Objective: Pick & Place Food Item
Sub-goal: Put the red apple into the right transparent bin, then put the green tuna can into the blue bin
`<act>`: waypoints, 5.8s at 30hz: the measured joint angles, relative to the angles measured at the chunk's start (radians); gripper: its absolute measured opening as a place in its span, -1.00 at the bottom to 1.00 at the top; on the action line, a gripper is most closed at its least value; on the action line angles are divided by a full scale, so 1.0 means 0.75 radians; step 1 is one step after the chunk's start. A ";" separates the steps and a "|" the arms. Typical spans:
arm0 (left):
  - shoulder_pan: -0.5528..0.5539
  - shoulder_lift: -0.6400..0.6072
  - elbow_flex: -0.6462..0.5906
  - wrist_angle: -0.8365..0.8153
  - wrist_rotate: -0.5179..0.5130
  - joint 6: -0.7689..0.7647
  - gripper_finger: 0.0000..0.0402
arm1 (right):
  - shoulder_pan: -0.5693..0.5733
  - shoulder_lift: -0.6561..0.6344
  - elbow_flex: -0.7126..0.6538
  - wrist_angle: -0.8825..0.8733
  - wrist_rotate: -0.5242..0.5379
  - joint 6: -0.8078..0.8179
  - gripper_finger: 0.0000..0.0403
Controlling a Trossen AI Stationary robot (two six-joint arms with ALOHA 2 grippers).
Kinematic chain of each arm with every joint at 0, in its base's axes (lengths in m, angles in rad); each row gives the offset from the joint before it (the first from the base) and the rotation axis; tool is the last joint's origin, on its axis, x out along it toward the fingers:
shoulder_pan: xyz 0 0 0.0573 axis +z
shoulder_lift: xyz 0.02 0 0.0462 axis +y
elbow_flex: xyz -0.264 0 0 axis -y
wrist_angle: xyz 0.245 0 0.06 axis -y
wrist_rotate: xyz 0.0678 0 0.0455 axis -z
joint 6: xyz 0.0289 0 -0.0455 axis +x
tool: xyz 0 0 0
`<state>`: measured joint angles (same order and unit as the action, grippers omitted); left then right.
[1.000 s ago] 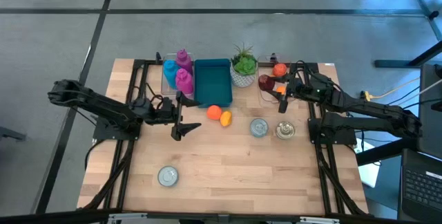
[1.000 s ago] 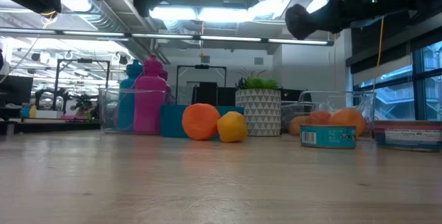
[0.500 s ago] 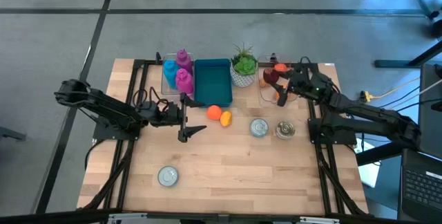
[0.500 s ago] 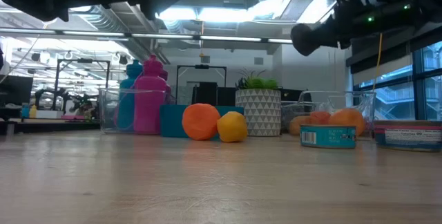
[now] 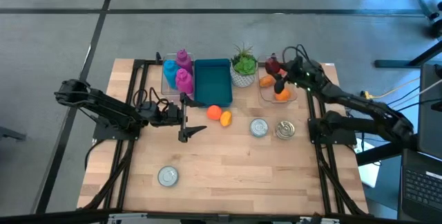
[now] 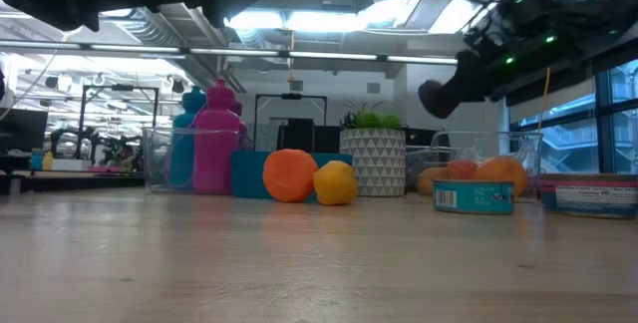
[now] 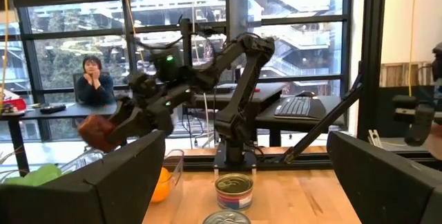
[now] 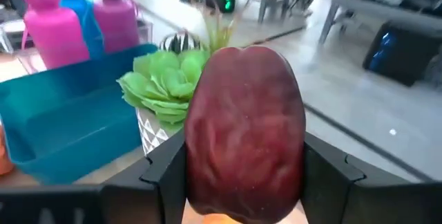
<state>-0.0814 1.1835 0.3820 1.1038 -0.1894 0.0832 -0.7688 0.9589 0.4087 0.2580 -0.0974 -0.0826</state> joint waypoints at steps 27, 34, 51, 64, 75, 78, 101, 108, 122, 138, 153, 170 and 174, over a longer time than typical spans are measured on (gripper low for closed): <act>0.000 -0.001 0.000 -0.001 0.000 -0.012 0.96 | -0.109 0.669 0.357 -0.301 0.116 -0.184 0.03; 0.000 -0.001 0.000 -0.001 0.000 -0.012 0.96 | -0.108 0.708 0.381 -0.309 0.109 -0.184 0.03; 0.000 -0.001 0.000 -0.005 0.000 -0.012 0.96 | -0.107 0.744 0.381 -0.314 0.074 -0.181 0.26; 0.000 -0.001 0.000 -0.011 0.000 -0.012 0.96 | -0.104 0.721 0.381 -0.314 0.069 -0.171 0.67; -0.002 -0.038 0.000 -0.045 -0.035 -0.013 0.96 | -0.045 0.390 0.381 -0.315 0.028 -0.046 0.63; -0.002 -0.084 0.000 -0.140 -0.140 0.021 0.96 | -0.028 0.268 0.381 -0.313 -0.097 -0.006 0.62; -0.002 -0.341 0.000 -0.439 -0.140 -0.041 0.96 | 0.278 -0.464 -0.059 0.068 -0.487 0.333 0.62; 0.003 -0.341 0.000 -0.414 -0.142 -0.057 0.96 | 0.447 -0.362 -0.079 0.081 -0.416 0.344 0.62; 0.025 -0.341 0.000 -0.389 -0.185 -0.052 0.96 | 0.518 -0.085 -0.079 0.304 -0.137 0.291 0.62; 0.024 -0.340 0.000 -0.429 -0.185 -0.065 0.96 | 0.518 -0.073 -0.079 0.305 -0.135 0.272 0.62; 0.024 -0.327 0.001 -0.740 -0.177 -0.024 0.96 | 0.518 -0.073 -0.078 0.314 -0.135 0.273 0.62; 0.023 -0.328 0.001 -0.477 -0.174 -0.092 0.96 | 0.518 -0.073 -0.076 0.368 -0.139 0.273 0.62; 0.023 -0.328 0.001 -0.500 -0.174 -0.093 0.96 | 0.518 -0.073 -0.076 0.368 -0.139 0.273 0.62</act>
<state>-0.0643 0.9379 0.3824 0.7288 -0.3201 0.0133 -0.3801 0.9043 0.3515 0.5343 -0.2016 0.1223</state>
